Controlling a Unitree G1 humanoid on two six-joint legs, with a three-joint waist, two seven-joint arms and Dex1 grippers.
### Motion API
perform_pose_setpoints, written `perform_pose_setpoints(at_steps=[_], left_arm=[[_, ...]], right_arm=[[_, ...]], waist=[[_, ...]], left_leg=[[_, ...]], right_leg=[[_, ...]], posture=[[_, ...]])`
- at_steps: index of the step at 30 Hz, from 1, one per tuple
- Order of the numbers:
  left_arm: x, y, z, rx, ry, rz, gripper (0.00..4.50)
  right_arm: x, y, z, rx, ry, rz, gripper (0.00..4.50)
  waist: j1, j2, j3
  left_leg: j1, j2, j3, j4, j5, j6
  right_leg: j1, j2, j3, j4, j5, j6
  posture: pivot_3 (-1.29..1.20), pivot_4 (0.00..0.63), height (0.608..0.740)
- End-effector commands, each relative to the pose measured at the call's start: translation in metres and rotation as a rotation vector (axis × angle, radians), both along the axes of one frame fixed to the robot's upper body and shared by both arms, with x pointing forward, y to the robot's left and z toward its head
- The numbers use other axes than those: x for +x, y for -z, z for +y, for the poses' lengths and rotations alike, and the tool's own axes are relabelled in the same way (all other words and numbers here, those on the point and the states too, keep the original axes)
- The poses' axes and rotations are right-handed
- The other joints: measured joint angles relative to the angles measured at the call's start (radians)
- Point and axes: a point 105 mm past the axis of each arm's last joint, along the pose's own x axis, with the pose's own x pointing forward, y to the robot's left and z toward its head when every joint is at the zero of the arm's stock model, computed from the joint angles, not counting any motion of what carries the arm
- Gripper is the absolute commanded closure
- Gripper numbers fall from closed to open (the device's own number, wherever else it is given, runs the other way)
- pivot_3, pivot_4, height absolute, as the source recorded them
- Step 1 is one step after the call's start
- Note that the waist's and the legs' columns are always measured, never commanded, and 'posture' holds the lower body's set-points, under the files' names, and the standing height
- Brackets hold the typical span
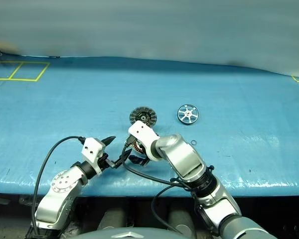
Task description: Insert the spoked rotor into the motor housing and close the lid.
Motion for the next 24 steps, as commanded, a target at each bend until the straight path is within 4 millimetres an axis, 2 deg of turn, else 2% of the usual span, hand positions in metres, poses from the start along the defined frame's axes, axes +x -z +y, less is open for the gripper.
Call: perform_pose_setpoints(at_steps=[1, 6, 10, 13, 17, 19, 21, 24], left_arm=[[-0.002, -0.010, -0.006, -0.016, 0.029, -0.036, 0.00], [-0.003, -0.010, -0.008, -0.024, 0.048, -0.029, 0.00], [-0.004, -0.011, -0.009, -0.034, 0.054, -0.026, 0.00], [-0.006, -0.010, -0.010, -0.043, 0.062, -0.018, 0.00], [-0.006, -0.009, -0.013, -0.051, 0.072, -0.008, 0.00], [-0.006, -0.009, -0.015, -0.050, 0.081, -0.005, 0.00], [-0.006, -0.009, -0.017, -0.052, 0.089, -0.002, 0.00], [-0.005, -0.009, -0.019, -0.054, 0.098, 0.004, 0.00]], right_arm=[[0.005, -0.039, 0.002, 0.090, 0.017, -0.090, 0.02], [0.004, -0.071, -0.022, 0.152, 0.028, -0.143, 0.02], [0.010, -0.079, -0.056, 0.228, 0.152, -0.185, 0.02], [0.021, -0.078, -0.085, 0.284, 0.312, -0.310, 0.02], [0.026, -0.057, -0.129, 0.265, 0.580, -0.484, 0.02], [0.023, -0.042, -0.139, 0.255, 0.637, -0.503, 0.02], [0.023, -0.019, -0.157, 0.261, 0.785, -0.519, 0.02], [0.022, 0.004, -0.167, 0.276, 0.911, -0.517, 0.02]], waist=[[0.001, 0.001, 0.001], [0.002, 0.002, 0.001], [0.007, 0.002, 0.001], [0.007, 0.002, 0.002], [0.007, 0.002, 0.002], [0.007, 0.003, 0.002], [0.004, 0.003, 0.002], [0.002, 0.004, 0.003]], left_leg=[[-0.001, 0.000, 0.000, 0.001, 0.000, 0.000], [-0.008, 0.000, -0.001, 0.002, 0.000, 0.001], [-0.008, -0.001, -0.003, 0.001, 0.000, 0.001], [-0.009, -0.001, -0.003, 0.001, 0.000, 0.001], [-0.009, -0.001, -0.002, 0.002, 0.000, 0.001], [-0.009, -0.001, -0.002, 0.002, 0.000, 0.001], [-0.008, -0.001, -0.001, 0.002, 0.000, 0.001], [-0.007, 0.000, 0.000, 0.003, 0.001, 0.001]], right_leg=[[-0.001, 0.000, 0.000, 0.000, 0.000, 0.000], [-0.005, 0.002, -0.001, 0.000, 0.001, 0.002], [-0.004, 0.005, -0.004, -0.002, 0.001, 0.002], [-0.001, 0.007, -0.003, -0.002, 0.003, 0.007], [-0.001, 0.008, -0.002, -0.001, 0.004, 0.012], [-0.001, 0.008, -0.002, -0.001, 0.003, 0.014], [-0.001, 0.009, 0.000, -0.001, 0.002, 0.015], [-0.001, 0.011, 0.002, 0.000, 0.003, 0.016]], posture=[[0.00, 0.150, 0.740], [0.00, 0.150, 0.740], [0.00, 0.150, 0.740], [0.00, 0.150, 0.740], [0.00, 0.150, 0.740], [0.00, 0.150, 0.740], [0.00, 0.150, 0.740], [0.00, 0.150, 0.740]])
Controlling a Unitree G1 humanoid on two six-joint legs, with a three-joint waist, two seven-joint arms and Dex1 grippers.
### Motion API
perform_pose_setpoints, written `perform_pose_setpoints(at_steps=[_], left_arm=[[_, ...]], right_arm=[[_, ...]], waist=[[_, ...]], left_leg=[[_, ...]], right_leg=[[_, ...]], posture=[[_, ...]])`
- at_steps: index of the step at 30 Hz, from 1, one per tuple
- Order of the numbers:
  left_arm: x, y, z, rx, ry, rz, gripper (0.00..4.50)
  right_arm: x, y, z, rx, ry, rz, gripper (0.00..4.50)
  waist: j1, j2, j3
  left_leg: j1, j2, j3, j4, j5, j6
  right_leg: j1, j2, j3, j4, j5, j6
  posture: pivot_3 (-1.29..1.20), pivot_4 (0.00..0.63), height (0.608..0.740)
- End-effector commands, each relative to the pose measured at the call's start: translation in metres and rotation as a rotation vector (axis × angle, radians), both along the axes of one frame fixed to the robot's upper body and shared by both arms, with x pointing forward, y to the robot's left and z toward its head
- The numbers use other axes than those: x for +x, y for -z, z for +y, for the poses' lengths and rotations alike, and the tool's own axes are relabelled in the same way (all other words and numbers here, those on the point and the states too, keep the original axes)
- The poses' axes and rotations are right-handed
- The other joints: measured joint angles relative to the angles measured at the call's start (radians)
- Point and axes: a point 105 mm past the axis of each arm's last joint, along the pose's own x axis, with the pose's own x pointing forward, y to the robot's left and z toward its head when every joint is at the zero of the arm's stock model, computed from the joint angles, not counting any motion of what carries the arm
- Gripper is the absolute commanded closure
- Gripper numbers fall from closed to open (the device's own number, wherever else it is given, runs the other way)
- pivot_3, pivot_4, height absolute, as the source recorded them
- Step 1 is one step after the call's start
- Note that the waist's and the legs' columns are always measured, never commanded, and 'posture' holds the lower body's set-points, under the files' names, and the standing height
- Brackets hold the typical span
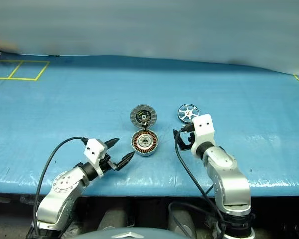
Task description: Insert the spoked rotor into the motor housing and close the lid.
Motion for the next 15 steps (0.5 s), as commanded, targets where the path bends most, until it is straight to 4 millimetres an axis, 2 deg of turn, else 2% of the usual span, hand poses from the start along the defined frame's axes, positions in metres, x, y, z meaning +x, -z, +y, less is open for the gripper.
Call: perform_pose_setpoints(at_steps=[1, 9, 15], left_arm=[[-0.001, -0.011, -0.007, -0.019, 0.030, -0.032, 0.00], [0.001, -0.012, -0.009, -0.017, 0.045, -0.029, 0.00], [0.000, -0.011, -0.009, -0.017, 0.039, -0.027, 0.00]], right_arm=[[0.004, 0.006, -0.013, 0.018, 0.121, -0.076, 0.02], [0.011, 0.039, -0.013, 0.081, 0.178, -0.023, 0.02], [0.010, 0.061, -0.023, 0.074, 0.223, 0.029, 0.02]], waist=[[-0.002, 0.001, 0.000], [-0.001, 0.001, 0.001], [0.002, 0.001, 0.001]], left_leg=[[0.000, 0.000, 0.001, 0.000, 0.001, 0.000], [0.003, 0.000, 0.001, 0.000, 0.002, 0.001], [0.003, -0.001, 0.001, 0.000, 0.002, 0.002]], right_leg=[[0.000, 0.000, 0.001, 0.000, 0.000, 0.001], [-0.001, -0.002, 0.002, 0.000, -0.002, -0.004], [0.002, -0.002, 0.002, 0.000, -0.002, -0.004]], posture=[[0.00, 0.150, 0.740], [0.00, 0.150, 0.740], [0.00, 0.150, 0.740]])
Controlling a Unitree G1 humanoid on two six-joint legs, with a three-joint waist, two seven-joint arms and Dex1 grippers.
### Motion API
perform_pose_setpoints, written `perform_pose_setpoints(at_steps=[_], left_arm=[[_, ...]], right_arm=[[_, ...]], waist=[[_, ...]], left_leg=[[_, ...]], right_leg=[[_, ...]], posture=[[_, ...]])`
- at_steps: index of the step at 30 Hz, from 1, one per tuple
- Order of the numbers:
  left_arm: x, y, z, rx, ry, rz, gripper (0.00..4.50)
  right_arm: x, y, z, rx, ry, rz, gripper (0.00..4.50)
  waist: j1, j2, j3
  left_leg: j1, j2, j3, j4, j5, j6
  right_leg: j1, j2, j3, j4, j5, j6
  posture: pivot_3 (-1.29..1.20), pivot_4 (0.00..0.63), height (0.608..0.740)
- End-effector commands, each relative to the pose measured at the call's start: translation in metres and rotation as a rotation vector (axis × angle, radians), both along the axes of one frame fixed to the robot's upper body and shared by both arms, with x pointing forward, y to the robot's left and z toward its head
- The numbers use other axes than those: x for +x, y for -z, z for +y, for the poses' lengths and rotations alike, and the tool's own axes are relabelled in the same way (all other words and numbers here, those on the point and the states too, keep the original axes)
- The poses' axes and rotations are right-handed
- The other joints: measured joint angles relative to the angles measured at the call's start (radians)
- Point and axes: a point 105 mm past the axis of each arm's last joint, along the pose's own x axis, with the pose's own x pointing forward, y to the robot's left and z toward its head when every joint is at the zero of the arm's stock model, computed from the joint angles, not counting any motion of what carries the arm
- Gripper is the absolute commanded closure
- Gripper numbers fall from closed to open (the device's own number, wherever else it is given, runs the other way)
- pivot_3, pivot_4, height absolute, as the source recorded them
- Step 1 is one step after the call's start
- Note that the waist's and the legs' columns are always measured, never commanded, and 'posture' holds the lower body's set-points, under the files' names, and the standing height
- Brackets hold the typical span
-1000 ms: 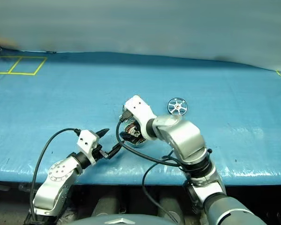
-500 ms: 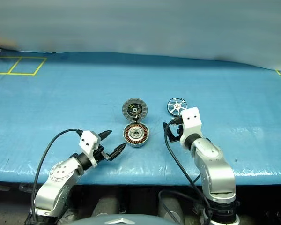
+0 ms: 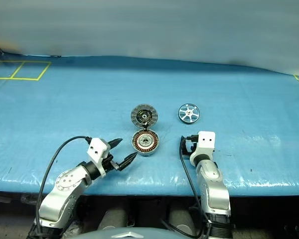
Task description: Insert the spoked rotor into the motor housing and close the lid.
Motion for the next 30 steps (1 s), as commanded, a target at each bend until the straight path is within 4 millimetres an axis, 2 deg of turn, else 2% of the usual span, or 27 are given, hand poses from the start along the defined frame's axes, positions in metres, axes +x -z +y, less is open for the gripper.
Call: perform_pose_setpoints(at_steps=[1, 4, 12, 14, 17, 19, 23, 25, 27, 30], left_arm=[[-0.001, -0.011, -0.003, -0.010, 0.017, -0.039, 0.00], [-0.001, -0.011, -0.002, -0.010, 0.011, -0.040, 0.00], [-0.001, -0.013, 0.000, -0.004, 0.003, -0.045, 0.00], [-0.002, -0.013, 0.000, -0.002, 0.003, -0.043, 0.00], [-0.002, -0.012, -0.001, 0.000, 0.006, -0.042, 0.00], [-0.002, -0.012, -0.001, 0.002, 0.008, -0.042, 0.00], [-0.002, -0.012, -0.001, 0.002, 0.011, -0.044, 0.00], [-0.002, -0.012, -0.001, 0.003, 0.012, -0.045, 0.00], [-0.001, -0.013, -0.001, -0.005, 0.013, -0.048, 0.00], [-0.001, -0.013, -0.002, -0.006, 0.014, -0.053, 0.00]], right_arm=[[-0.003, 0.011, -0.012, 0.004, 0.052, 0.027, 0.02], [-0.006, 0.015, -0.012, 0.000, 0.053, 0.037, 0.61], [-0.026, 0.027, 0.001, -0.012, 0.009, 0.087, 3.27], [-0.030, 0.027, 0.003, -0.022, -0.006, 0.093, 3.82], [-0.034, 0.020, 0.007, -0.037, -0.034, 0.083, 3.84], [-0.032, 0.007, 0.013, -0.036, -0.065, 0.048, 3.84], [-0.024, -0.035, 0.035, -0.016, -0.206, -0.073, 3.84], [-0.020, -0.062, 0.054, 0.001, -0.314, -0.149, 3.84], [-0.017, -0.085, 0.069, -0.052, -0.406, -0.226, 3.84], [-0.012, -0.098, 0.085, -0.074, -0.480, -0.249, 3.84]], waist=[[0.001, 0.000, 0.000], [0.002, 0.000, 0.000], [0.001, -0.003, -0.002], [-0.001, -0.003, -0.002], [-0.001, -0.003, -0.002], [-0.001, -0.003, -0.002], [-0.002, 0.000, 0.000], [-0.003, 0.001, 0.000], [-0.003, 0.001, 0.000], [0.003, 0.000, 0.000]], left_leg=[[0.001, 0.000, 0.000, 0.000, 0.000, 0.000], [0.005, 0.000, 0.000, 0.000, 0.000, 0.000], [0.007, 0.001, 0.000, -0.001, -0.001, 0.000], [0.008, 0.002, 0.000, -0.002, -0.001, 0.000], [0.008, 0.002, 0.000, -0.002, -0.001, -0.001], [0.008, 0.002, 0.000, -0.002, -0.001, -0.001], [0.007, 0.002, 0.000, -0.002, -0.001, -0.001], [0.006, 0.002, 0.000, -0.002, -0.001, -0.001], [0.005, 0.002, 0.000, -0.002, -0.001, -0.001], [0.005, 0.001, 0.000, -0.002, -0.001, -0.001]], right_leg=[[0.000, 0.000, 0.000, 0.000, 0.000, 0.000], [0.002, -0.001, 0.000, -0.001, -0.001, -0.001], [0.003, -0.004, 0.000, 0.000, -0.002, -0.003], [0.003, -0.005, 0.000, 0.000, -0.002, -0.004], [0.003, -0.006, 0.000, 0.000, -0.002, -0.004], [0.003, -0.006, 0.000, 0.000, -0.002, -0.004], [0.002, -0.007, 0.001, 0.000, -0.002, -0.005], [0.001, -0.007, 0.002, 0.000, -0.002, -0.005], [0.000, -0.006, 0.001, 0.000, -0.002, -0.005], [0.000, -0.005, 0.000, -0.001, -0.003, -0.005]], posture=[[0.00, 0.150, 0.740], [0.00, 0.150, 0.740], [0.00, 0.150, 0.740], [0.00, 0.150, 0.740], [0.00, 0.150, 0.740], [0.00, 0.150, 0.740], [0.00, 0.150, 0.740], [0.00, 0.150, 0.740], [0.00, 0.150, 0.740], [0.00, 0.150, 0.740]])
